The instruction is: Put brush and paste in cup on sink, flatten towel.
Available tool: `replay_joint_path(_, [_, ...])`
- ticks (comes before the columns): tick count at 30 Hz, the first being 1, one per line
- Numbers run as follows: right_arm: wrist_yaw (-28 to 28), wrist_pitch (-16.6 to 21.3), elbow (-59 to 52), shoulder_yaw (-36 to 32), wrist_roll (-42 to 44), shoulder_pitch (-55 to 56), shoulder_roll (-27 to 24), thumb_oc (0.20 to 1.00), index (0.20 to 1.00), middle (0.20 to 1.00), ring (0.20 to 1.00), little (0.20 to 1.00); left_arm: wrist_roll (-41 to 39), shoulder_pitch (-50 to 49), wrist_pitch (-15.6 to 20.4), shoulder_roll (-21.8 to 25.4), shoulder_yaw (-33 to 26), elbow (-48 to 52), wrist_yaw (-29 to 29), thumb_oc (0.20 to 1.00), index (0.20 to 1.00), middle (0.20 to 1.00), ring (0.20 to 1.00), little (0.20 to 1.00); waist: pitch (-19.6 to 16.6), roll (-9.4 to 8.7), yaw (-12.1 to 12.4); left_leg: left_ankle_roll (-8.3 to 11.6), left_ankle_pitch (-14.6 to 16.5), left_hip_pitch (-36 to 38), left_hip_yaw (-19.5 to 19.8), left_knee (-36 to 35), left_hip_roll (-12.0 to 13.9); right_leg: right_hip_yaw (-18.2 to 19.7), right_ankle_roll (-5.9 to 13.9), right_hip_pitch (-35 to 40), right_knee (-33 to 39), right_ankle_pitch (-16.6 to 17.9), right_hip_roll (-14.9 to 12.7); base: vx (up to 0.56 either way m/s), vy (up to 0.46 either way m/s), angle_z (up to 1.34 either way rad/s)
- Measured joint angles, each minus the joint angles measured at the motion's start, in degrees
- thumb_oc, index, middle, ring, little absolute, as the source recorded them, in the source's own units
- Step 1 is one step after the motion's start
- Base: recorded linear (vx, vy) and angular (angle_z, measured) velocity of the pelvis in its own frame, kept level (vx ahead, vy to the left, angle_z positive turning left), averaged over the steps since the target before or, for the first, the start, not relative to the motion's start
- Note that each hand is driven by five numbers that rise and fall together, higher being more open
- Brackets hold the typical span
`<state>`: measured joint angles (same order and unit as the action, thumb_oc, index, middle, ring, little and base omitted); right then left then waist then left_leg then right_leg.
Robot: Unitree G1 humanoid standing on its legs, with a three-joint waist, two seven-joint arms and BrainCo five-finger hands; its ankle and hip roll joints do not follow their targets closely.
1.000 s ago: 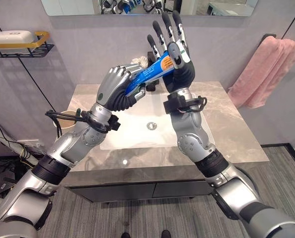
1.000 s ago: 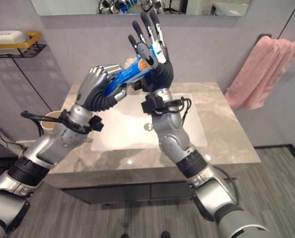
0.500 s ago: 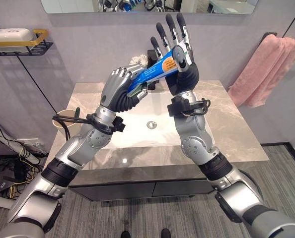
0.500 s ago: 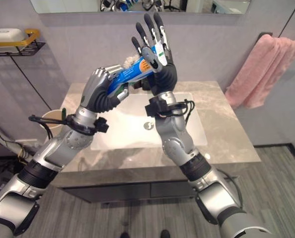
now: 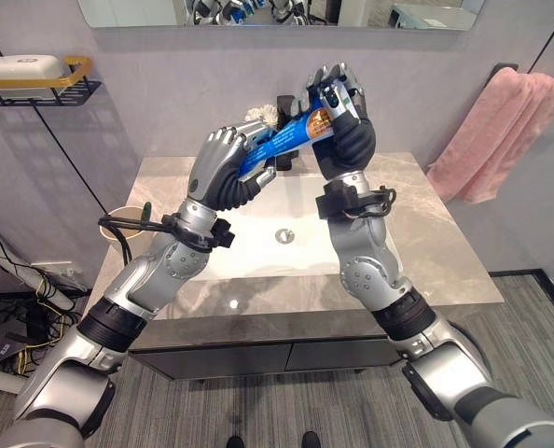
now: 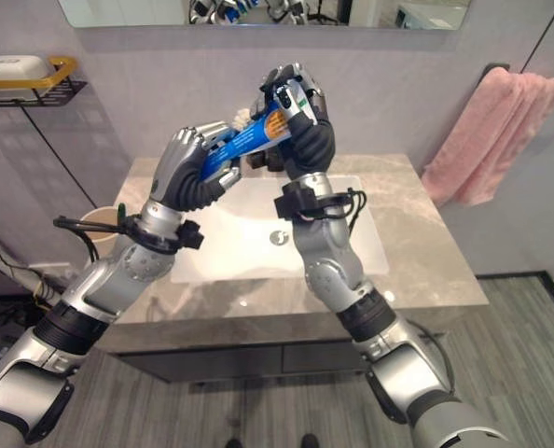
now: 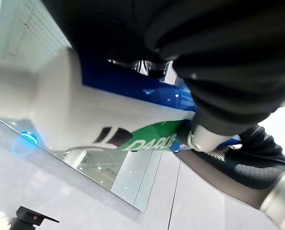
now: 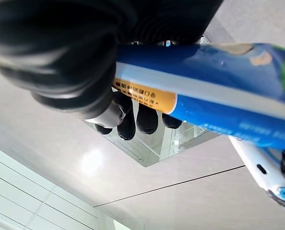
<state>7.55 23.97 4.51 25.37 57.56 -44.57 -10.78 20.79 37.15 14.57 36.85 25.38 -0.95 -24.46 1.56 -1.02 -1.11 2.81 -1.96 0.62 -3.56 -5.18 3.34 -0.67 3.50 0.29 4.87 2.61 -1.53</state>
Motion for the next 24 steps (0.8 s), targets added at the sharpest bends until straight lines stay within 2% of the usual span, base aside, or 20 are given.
replay_joint_path(10, [5.4, 0.3, 0.1, -2.3, -2.3, 3.4, 2.7, 0.2, 0.2, 0.2, 0.2, 0.2, -0.7, 0.0, -0.2, -1.3, -3.1, 4.9, -2.1, 1.0, 1.0, 1.0, 1.0, 1.0, 0.1, 0.02, 0.2, 0.0, 0.0, 0.2, 0.2, 0.0, 0.0, -0.2, -0.02, 0.3, 0.0, -0.1, 0.0, 0.01, 0.001, 0.0])
replay_joint_path(17, [8.7, 2.7, 0.0, -5.4, -4.1, 3.4, 3.8, 0.2, 0.2, 0.2, 0.2, 0.2, -0.7, -0.7, -0.2, -1.3, -5.6, 6.3, -4.0, 1.0, 1.0, 1.0, 1.0, 1.0, 0.2, 0.33, 0.3, 0.0, 0.0, 0.3, 1.0, 0.0, -0.1, -1.0, -0.11, 0.7, 0.0, -0.2, -0.1, 0.0, -0.003, 0.04])
replay_joint_path(20, [9.1, 2.8, 0.0, -6.6, -4.5, 3.3, 3.7, 0.2, 0.2, 0.2, 0.2, 0.2, -0.6, -3.4, -0.2, -1.2, -8.8, 8.9, -4.2, 1.0, 1.0, 1.0, 1.0, 1.0, 0.5, 0.81, 0.7, 0.01, 0.0, 0.2, 1.4, 0.0, -0.1, -1.4, -0.2, 0.9, 0.0, -0.4, -0.1, 0.0, -0.008, 0.07])
replay_joint_path(24, [10.2, 2.9, -0.1, -8.0, -5.8, 3.3, 3.1, 0.2, 0.2, 0.2, 0.2, 0.2, -0.7, -9.8, 0.3, -1.1, -16.0, 14.0, -5.3, 1.0, 1.0, 1.0, 1.0, 1.0, 1.0, 1.54, 2.1, 0.06, 0.0, 0.2, 1.6, 0.0, 0.0, -1.6, -0.3, 1.0, 0.0, -0.4, 0.0, 0.0, 0.0, 0.02])
